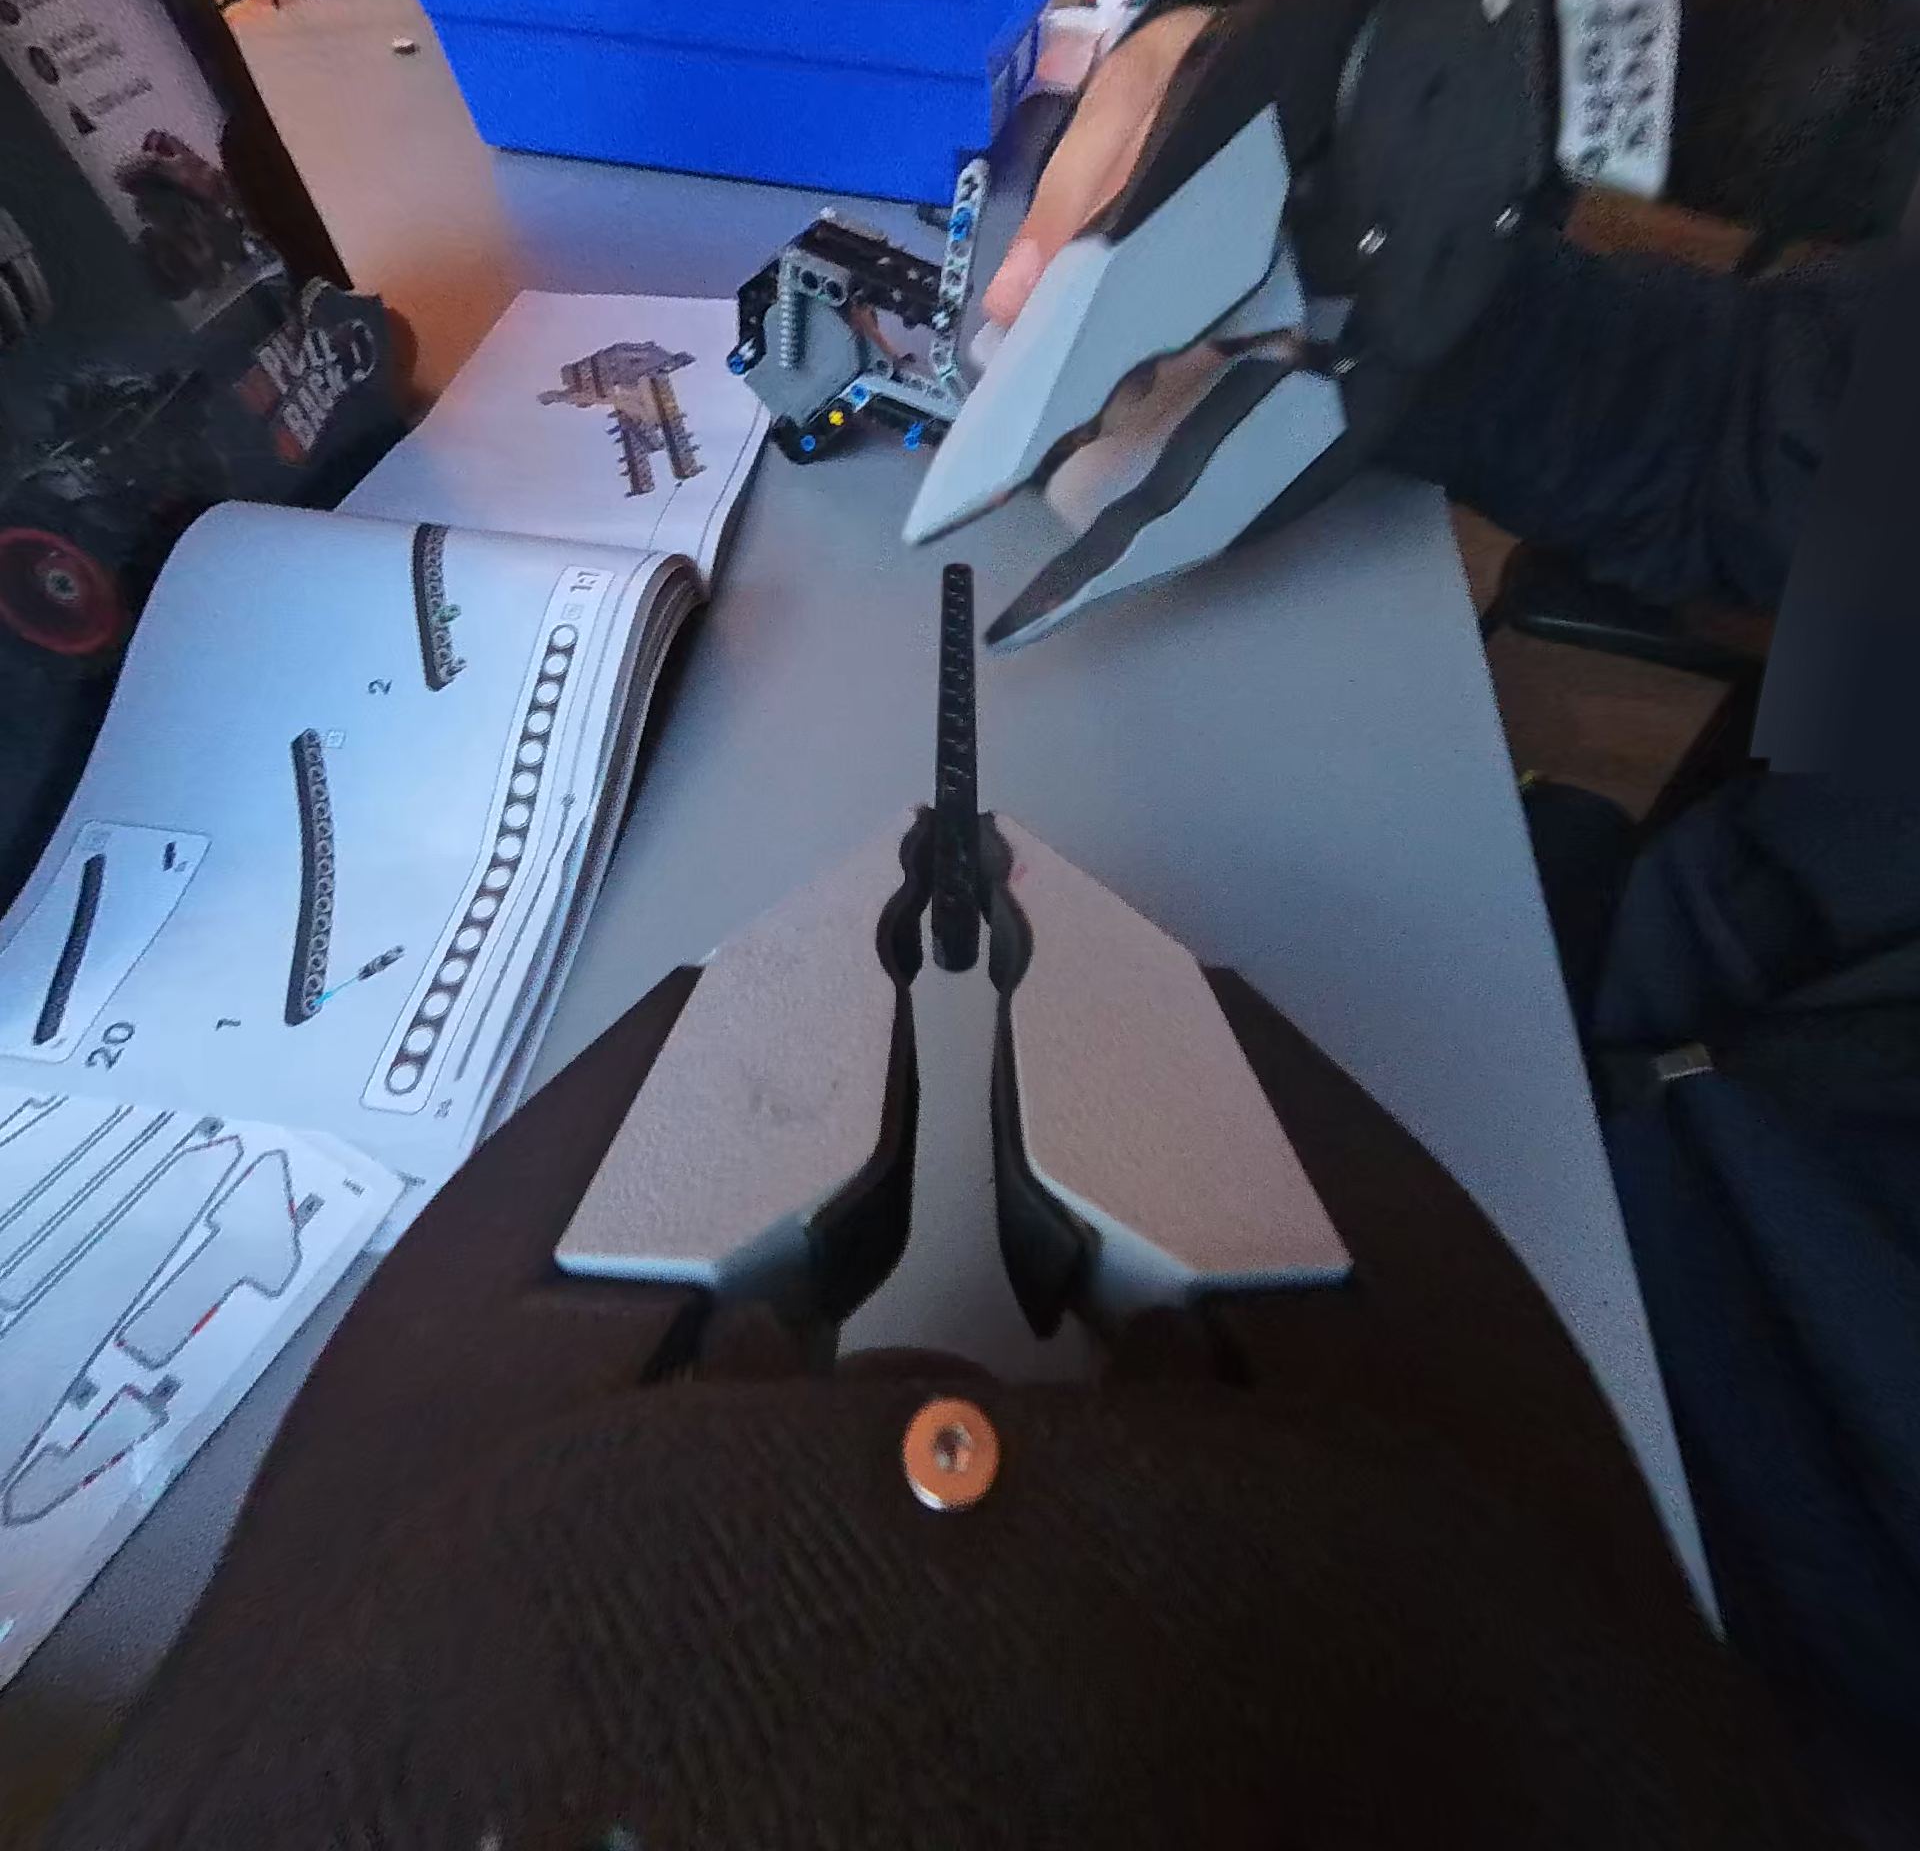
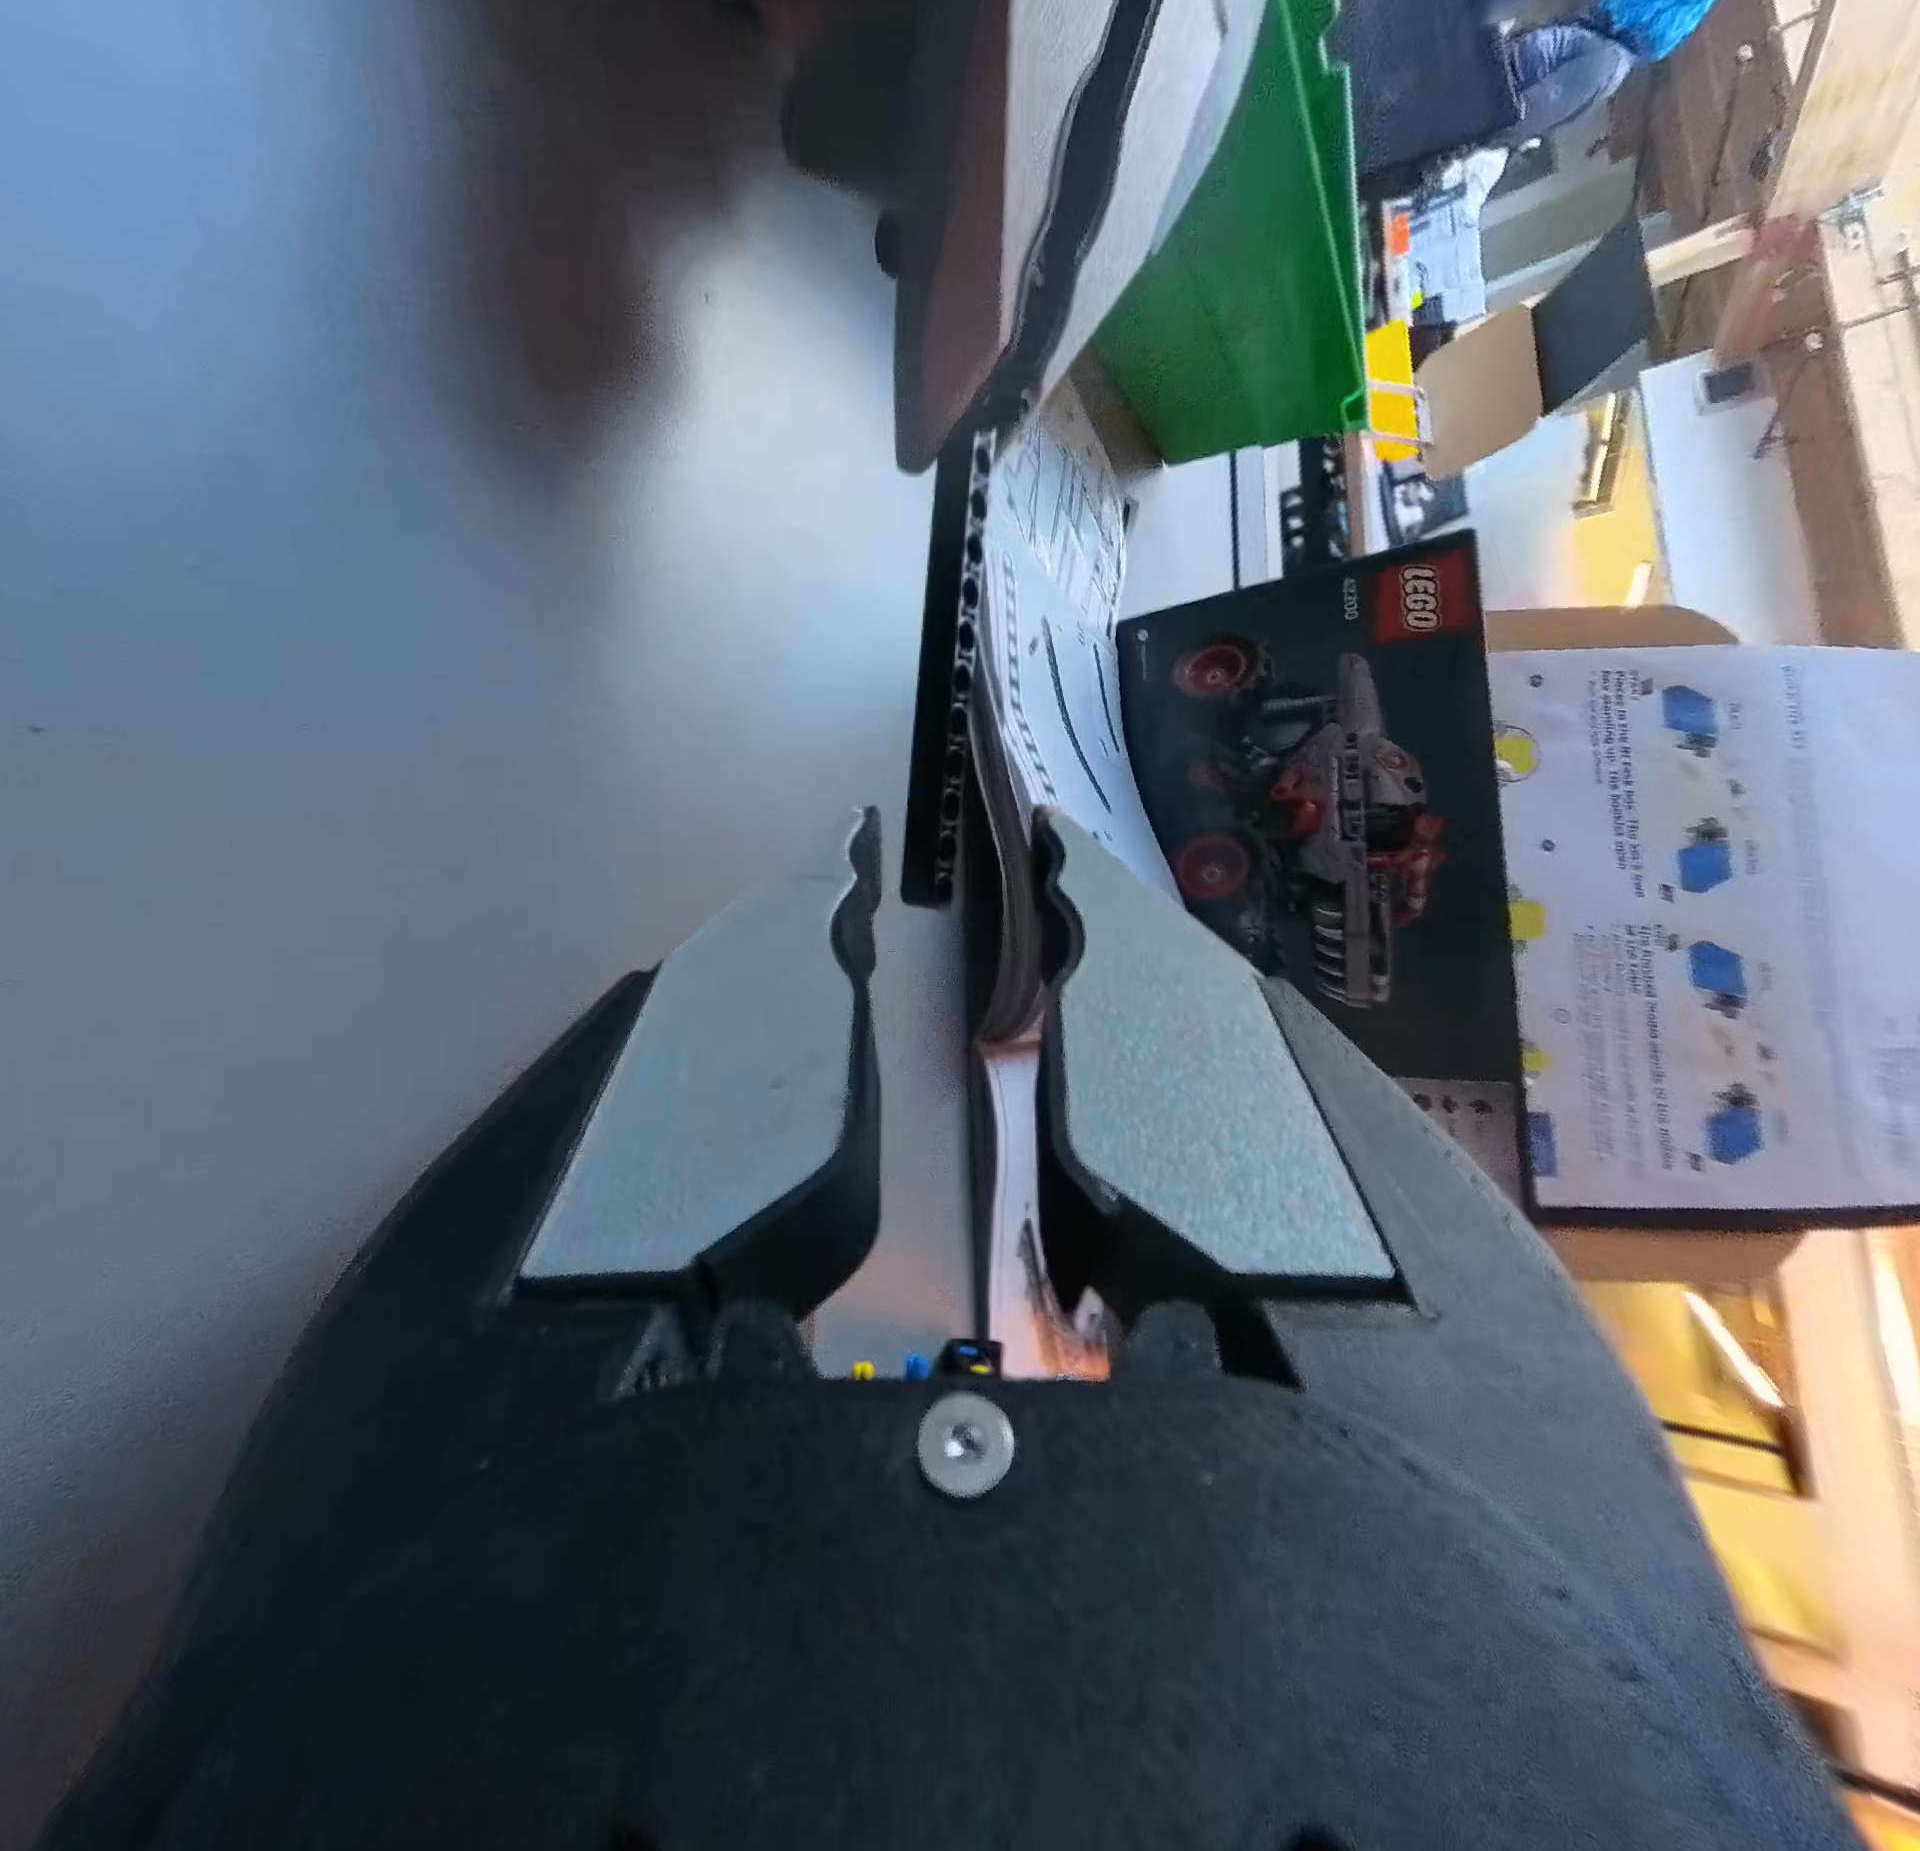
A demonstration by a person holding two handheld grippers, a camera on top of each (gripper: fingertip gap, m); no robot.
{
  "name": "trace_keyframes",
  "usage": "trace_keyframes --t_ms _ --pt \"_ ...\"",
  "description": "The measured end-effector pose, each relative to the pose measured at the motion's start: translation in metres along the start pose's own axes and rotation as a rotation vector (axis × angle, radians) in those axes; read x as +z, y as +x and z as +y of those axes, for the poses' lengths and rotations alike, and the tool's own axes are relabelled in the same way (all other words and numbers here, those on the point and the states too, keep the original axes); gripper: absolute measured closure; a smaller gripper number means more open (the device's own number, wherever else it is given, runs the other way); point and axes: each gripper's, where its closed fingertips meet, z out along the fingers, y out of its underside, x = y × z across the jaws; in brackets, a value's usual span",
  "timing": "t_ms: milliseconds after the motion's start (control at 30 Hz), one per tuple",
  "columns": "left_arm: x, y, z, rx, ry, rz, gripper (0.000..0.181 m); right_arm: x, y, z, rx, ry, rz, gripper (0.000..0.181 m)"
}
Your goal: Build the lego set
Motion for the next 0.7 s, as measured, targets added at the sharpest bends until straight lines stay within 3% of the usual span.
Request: trace_keyframes --t_ms 100,300,467,600,700 --pt "0.001 -0.011 0.01 -0.02 -0.065 -0.06 0.176 -0.012 0.011 -0.004 0.082 0.067 0.014 0.154" --pt "0.012 -0.008 0.048 -0.084 -0.313 -0.034 0.165 -0.056 0.071 0.013 0.374 0.214 0.194 0.16" --pt "0.009 -0.007 0.045 -0.086 -0.286 -0.025 0.15 -0.099 0.1 0.057 0.57 0.31 0.312 0.17" --pt "0.01 -0.005 0.044 -0.07 -0.282 -0.021 0.143 -0.115 0.104 0.114 0.709 0.226 0.354 0.172" --pt "0.008 -0.002 0.029 -0.037 -0.201 -0.013 0.143 -0.115 0.096 0.142 0.801 0.181 0.316 0.168"
